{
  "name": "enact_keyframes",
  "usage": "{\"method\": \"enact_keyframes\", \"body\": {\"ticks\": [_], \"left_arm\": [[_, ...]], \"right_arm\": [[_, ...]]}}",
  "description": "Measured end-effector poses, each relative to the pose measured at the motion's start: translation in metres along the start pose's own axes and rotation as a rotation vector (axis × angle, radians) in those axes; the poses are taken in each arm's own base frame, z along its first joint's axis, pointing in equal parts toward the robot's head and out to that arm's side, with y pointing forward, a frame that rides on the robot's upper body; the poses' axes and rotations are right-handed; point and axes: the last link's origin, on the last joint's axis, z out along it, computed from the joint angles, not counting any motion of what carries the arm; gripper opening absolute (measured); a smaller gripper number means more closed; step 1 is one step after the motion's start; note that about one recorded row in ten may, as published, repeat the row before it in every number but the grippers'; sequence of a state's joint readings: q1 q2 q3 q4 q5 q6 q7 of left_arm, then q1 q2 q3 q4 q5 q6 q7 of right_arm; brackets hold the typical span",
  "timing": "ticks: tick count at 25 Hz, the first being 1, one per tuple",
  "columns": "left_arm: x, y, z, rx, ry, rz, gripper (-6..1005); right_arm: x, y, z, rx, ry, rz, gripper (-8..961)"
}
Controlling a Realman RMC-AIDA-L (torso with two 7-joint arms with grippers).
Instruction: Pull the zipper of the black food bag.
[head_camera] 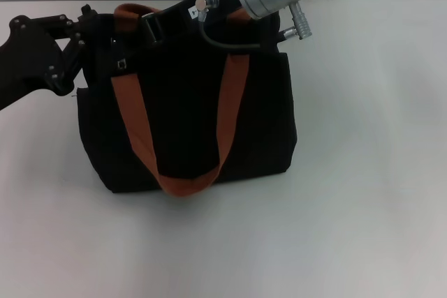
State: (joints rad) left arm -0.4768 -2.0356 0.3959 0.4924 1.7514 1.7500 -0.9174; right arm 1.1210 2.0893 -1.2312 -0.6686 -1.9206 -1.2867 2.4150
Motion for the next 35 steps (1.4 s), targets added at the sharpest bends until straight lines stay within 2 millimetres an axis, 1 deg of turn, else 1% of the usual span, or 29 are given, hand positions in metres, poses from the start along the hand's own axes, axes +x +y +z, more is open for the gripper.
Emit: {"method": "enact_keyframes", "body": {"ticks": [5,21,29,35], "left_arm": [[0.0012,0.0013,-0.0013,-0.006,0.009,-0.001,24],[0.0009,0.0017,-0.0030,-0.002,0.010,-0.003,24],[0.0004,0.0015,-0.0035,0.001,0.008,-0.003,24],[0.0000,0.0015,-0.0051,0.006,0.006,-0.004,23]], "right_arm": [[-0.0004,-0.0017,0.0002,0.009,-0.006,0.003,210],[-0.0003,0.0042,0.0040,-0.011,0.002,-0.013,206],[-0.0004,0.0037,0.0040,-0.007,-0.002,-0.014,91],[0.0002,0.0029,0.0025,0.000,-0.002,-0.010,47]]}}
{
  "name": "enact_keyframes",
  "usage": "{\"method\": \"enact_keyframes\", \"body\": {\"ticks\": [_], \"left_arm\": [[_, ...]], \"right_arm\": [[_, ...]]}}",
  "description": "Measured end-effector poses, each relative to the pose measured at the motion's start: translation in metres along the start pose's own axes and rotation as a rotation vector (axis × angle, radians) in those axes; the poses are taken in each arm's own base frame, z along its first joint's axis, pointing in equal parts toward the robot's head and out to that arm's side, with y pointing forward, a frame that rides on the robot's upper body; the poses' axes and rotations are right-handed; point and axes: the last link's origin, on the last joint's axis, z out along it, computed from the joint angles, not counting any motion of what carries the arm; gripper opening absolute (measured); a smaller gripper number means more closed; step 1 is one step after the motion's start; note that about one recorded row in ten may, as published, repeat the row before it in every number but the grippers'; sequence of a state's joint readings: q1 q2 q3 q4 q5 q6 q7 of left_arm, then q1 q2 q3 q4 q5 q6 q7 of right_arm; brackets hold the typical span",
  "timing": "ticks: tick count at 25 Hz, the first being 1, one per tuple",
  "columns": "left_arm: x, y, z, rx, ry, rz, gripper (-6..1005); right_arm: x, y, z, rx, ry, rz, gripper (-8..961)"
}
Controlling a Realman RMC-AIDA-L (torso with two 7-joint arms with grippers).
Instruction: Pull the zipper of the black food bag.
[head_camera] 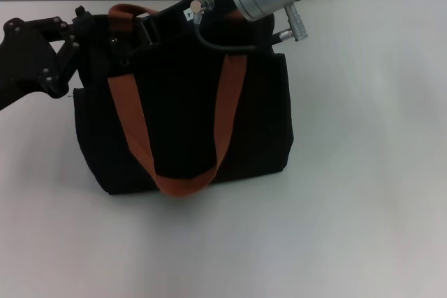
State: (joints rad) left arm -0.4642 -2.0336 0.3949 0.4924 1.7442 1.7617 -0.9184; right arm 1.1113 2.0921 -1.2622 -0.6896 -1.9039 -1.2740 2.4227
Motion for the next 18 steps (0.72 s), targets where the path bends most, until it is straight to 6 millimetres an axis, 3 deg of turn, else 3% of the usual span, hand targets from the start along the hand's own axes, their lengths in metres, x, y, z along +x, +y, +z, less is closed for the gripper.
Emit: {"method": "enact_keyframes", "body": {"ticks": [5,18], "left_arm": [[-0.0002,-0.0024,-0.0044,0.028,0.002,-0.001,23],[-0.0004,-0.0014,-0.0067,0.032,0.005,-0.003,24]], "right_arm": [[0.0017,-0.0021,-0.0072,0.018,-0.008,0.008,0],[0.0016,-0.0022,-0.0078,0.087,0.032,0.004,-2]]}}
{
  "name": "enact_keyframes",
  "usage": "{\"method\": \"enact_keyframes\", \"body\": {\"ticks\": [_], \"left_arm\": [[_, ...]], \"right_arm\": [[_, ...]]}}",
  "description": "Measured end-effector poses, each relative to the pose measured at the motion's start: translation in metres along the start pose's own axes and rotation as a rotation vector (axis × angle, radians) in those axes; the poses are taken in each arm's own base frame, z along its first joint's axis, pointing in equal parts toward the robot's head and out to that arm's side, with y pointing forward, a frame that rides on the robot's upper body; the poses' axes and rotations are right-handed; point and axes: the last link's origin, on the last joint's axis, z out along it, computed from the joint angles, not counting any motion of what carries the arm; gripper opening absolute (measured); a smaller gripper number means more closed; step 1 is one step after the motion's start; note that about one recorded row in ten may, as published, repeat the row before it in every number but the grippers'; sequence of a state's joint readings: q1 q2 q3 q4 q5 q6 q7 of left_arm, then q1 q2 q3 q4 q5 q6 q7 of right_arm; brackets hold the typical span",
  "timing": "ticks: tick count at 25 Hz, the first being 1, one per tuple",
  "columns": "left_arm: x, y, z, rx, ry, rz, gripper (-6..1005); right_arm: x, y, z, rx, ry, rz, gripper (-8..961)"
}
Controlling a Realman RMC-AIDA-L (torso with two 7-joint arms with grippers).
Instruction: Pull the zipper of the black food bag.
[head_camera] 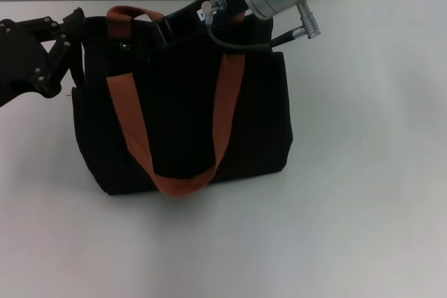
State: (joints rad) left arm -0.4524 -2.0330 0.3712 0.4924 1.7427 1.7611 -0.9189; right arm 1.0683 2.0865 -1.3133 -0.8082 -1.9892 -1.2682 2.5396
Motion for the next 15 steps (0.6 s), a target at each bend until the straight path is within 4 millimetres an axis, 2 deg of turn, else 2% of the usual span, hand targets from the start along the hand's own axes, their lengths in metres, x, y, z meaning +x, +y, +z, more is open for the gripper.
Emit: {"method": "enact_keyframes", "body": {"ticks": [6,15], "left_arm": [[-0.001,0.000,0.000,0.003,-0.002,-0.001,24],[0.000,-0.004,-0.001,0.029,-0.005,0.003,24]], "right_arm": [[0.003,-0.006,-0.009,0.100,0.017,0.034,-1],[0.022,-0.023,-0.041,0.273,0.011,0.111,-1]]}}
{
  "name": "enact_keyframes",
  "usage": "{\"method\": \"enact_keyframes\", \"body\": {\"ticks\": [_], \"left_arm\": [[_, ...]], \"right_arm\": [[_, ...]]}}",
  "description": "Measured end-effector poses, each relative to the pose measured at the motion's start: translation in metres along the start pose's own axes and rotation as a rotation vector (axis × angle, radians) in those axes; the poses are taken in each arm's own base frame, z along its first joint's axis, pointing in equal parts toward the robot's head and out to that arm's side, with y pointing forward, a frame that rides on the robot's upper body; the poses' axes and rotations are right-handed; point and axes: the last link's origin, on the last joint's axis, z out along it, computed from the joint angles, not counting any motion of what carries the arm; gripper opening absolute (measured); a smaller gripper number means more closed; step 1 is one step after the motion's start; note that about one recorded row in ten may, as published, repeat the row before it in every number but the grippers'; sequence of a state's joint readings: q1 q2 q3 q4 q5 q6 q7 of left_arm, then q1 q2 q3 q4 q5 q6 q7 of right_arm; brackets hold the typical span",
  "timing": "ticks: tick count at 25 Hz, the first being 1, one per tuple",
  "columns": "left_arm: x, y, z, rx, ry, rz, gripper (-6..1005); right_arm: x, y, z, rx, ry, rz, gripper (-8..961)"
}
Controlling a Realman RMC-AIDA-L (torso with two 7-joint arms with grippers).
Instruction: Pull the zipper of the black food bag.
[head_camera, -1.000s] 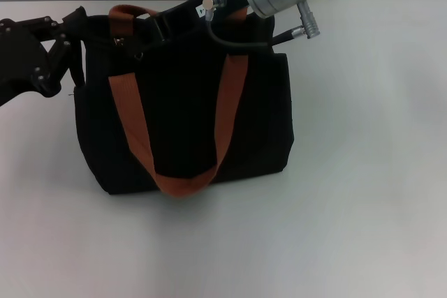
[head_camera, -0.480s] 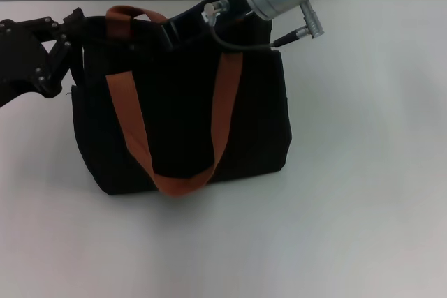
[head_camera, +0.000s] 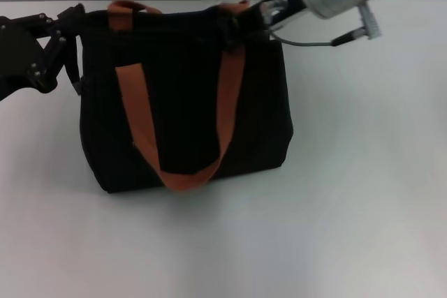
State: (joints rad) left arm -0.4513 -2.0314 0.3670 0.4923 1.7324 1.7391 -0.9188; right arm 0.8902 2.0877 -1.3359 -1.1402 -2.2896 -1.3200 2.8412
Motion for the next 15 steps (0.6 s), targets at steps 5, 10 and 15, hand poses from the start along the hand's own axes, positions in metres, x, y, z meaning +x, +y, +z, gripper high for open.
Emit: {"method": "enact_keyframes", "body": {"ticks": [5,10,15], "left_arm": [[0.001,-0.002,0.000,0.007,-0.004,0.004,23],[0.001,-0.004,0.001,0.008,-0.003,0.009,24],[0.001,-0.004,0.000,0.012,-0.003,0.009,24]], "right_arm": [[0.014,-0.015,-0.015,0.065,-0.017,0.045,0],[0.024,-0.022,-0.024,0.094,-0.029,0.062,0],[0.029,-0.015,-0.033,0.005,-0.098,-0.025,13]]}}
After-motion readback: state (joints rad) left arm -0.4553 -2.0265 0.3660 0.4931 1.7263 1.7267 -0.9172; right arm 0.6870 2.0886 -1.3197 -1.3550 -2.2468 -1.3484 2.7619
